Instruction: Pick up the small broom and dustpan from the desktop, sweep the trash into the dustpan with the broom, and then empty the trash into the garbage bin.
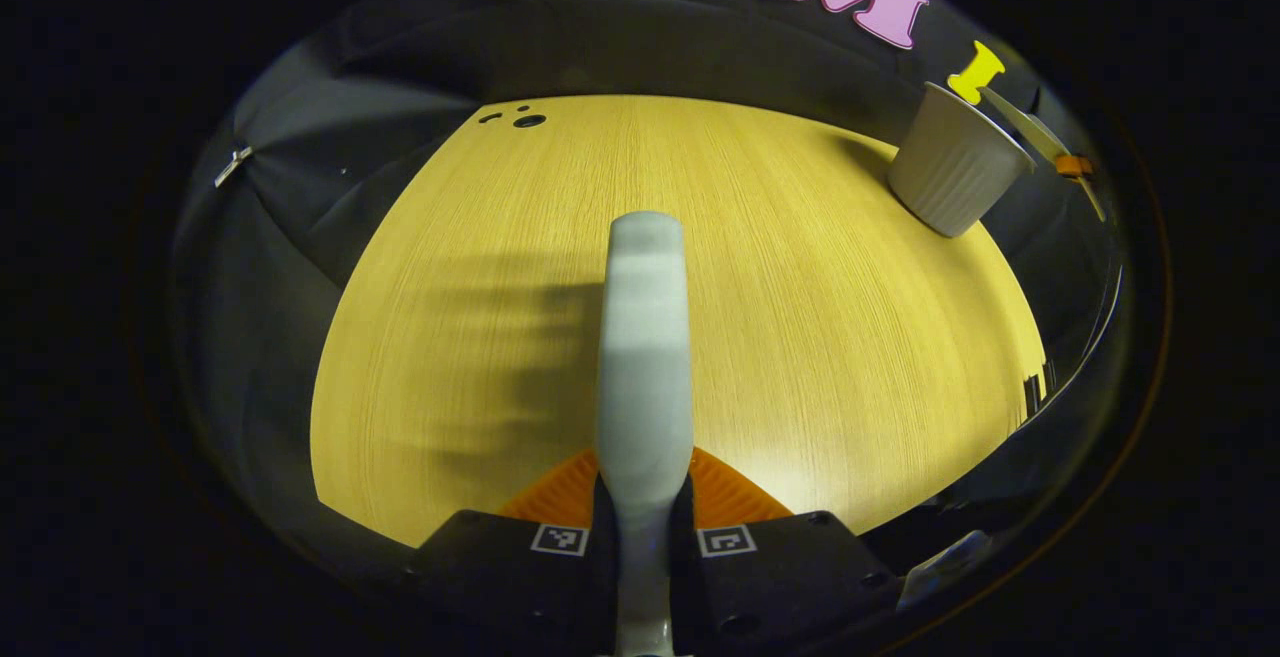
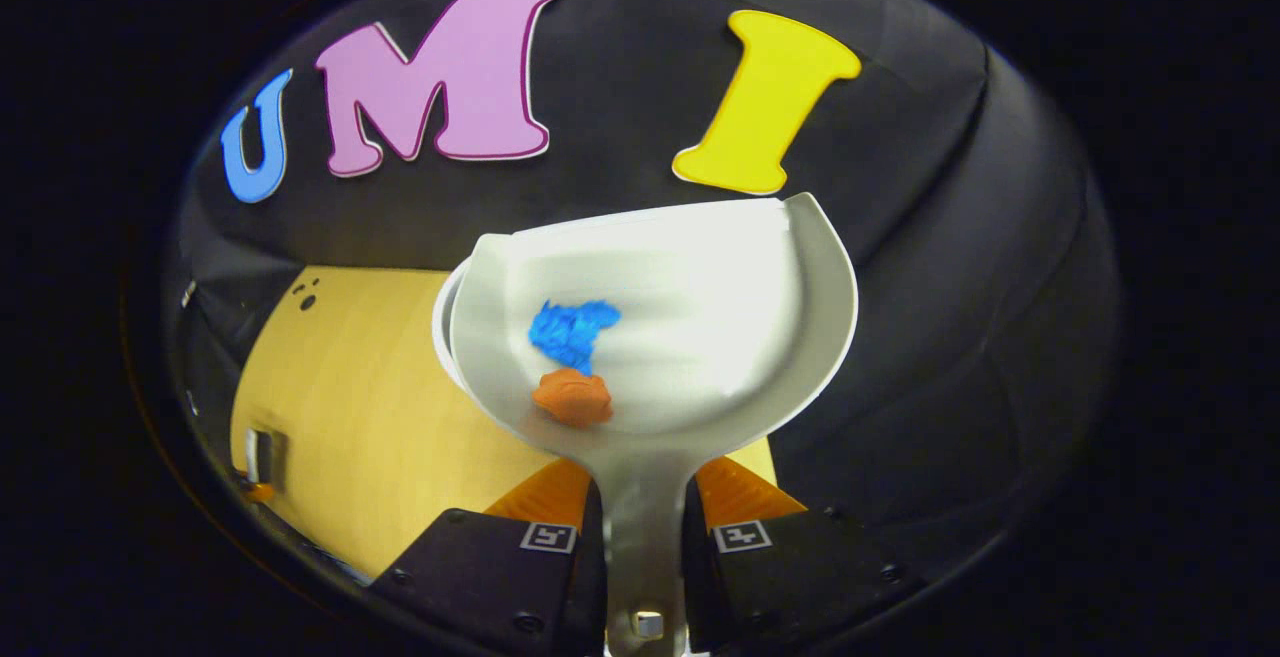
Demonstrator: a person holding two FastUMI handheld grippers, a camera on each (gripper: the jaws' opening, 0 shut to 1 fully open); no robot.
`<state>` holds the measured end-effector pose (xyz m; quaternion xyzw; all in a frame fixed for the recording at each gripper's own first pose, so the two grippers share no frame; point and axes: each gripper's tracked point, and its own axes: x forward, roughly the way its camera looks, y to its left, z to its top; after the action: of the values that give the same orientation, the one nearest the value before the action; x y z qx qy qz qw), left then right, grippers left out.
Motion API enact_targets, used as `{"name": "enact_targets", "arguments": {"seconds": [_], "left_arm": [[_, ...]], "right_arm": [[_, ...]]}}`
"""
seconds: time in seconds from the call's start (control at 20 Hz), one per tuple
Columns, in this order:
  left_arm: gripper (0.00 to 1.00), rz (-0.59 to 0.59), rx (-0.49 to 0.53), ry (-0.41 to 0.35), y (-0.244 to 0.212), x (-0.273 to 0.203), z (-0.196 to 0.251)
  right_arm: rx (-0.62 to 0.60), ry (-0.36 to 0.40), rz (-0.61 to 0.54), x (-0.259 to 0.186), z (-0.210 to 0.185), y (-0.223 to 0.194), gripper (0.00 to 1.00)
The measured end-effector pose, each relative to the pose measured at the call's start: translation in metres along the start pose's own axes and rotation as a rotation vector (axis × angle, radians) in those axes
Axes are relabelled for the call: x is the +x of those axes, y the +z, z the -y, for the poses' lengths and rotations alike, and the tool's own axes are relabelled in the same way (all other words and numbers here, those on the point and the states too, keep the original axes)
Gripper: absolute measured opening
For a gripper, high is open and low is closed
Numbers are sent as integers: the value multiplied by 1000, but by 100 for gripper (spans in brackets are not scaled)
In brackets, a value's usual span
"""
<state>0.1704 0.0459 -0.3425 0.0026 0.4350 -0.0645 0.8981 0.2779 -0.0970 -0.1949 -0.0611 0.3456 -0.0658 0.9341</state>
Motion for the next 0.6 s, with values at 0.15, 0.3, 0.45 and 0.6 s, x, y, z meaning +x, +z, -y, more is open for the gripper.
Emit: {"name": "enact_targets", "arguments": {"seconds": [0.15, 0.3, 0.45, 0.6], "left_arm": [[25, -5, 8, 3, 4, 2, -1], [25, -15, -3, 3, 4, 4, -1], [25, -18, -14, -4, 4, 5, 1], [25, -19, -17, -9, 3, 6, 1]], "right_arm": [[-59, -24, -10, 22, -6, 9, 31], [-156, -105, 8, 41, 1, 15, 35], [-250, -187, 32, 48, 12, 22, 35], [-355, -247, 48, 49, 17, 26, 35]]}}
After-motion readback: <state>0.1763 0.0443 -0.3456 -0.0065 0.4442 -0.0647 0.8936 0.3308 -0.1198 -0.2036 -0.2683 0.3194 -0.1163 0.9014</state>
